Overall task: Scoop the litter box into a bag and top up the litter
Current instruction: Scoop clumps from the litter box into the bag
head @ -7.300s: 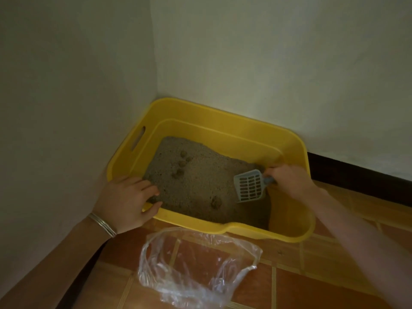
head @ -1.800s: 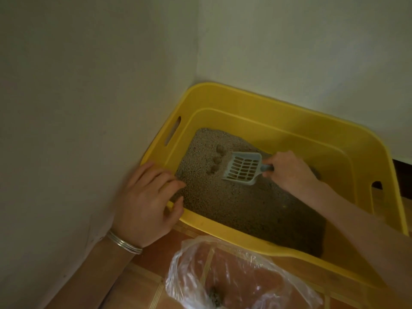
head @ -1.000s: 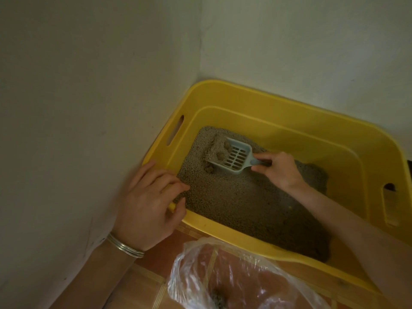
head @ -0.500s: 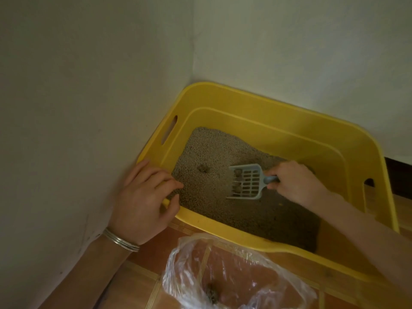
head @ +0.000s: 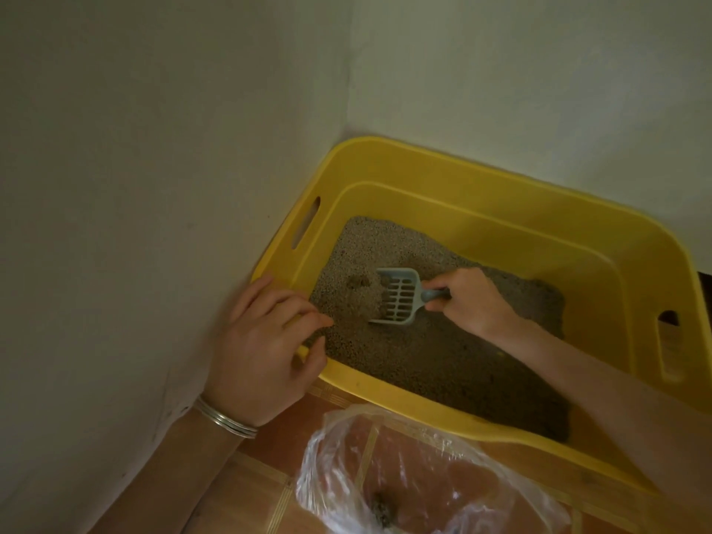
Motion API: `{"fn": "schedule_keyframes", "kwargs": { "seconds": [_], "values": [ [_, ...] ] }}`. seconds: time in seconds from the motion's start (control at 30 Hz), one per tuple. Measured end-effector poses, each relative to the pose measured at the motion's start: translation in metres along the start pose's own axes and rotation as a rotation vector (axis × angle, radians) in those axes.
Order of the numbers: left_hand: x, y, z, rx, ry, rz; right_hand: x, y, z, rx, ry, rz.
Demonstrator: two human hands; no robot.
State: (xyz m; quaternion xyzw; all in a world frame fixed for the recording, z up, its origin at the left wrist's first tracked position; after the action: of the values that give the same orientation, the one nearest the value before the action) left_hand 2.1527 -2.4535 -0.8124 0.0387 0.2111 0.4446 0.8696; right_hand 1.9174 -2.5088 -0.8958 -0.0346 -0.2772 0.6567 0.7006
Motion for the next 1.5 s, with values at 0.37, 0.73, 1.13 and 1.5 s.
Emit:
{"fn": "schedule_keyframes", "kwargs": {
  "seconds": [0.37,0.73,1.13,1.5],
  "values": [
    [0.0,-0.001,0.002,-0.01,0.019,-0.013,-0.002,0.004,0.003,-0.227,0.059,0.052],
    [-0.001,0.002,0.003,-0.034,0.028,-0.018,0.028,0.028,0.027,-0.191,0.107,0.09],
    [0.001,0.002,0.006,-0.04,0.043,-0.019,0.05,0.024,0.039,-0.133,0.132,0.149],
    [0.005,0.001,0.004,-0.046,-0.001,-0.022,0.09,0.011,0.036,-0.11,0.122,0.223]
  ]
}}
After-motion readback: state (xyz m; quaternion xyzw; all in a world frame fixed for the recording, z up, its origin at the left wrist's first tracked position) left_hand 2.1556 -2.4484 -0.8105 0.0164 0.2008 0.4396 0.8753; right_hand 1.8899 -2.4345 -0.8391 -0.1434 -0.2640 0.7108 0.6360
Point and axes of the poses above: each hand's wrist, its own x-axis away from the middle knuckle, its own z-axis out of the back of the hand, y = z × x, the point moved 7 cm from there along -x, towards the middle knuckle, and after that the axes turned 2 degrees about -z, right-handed, at the moved point
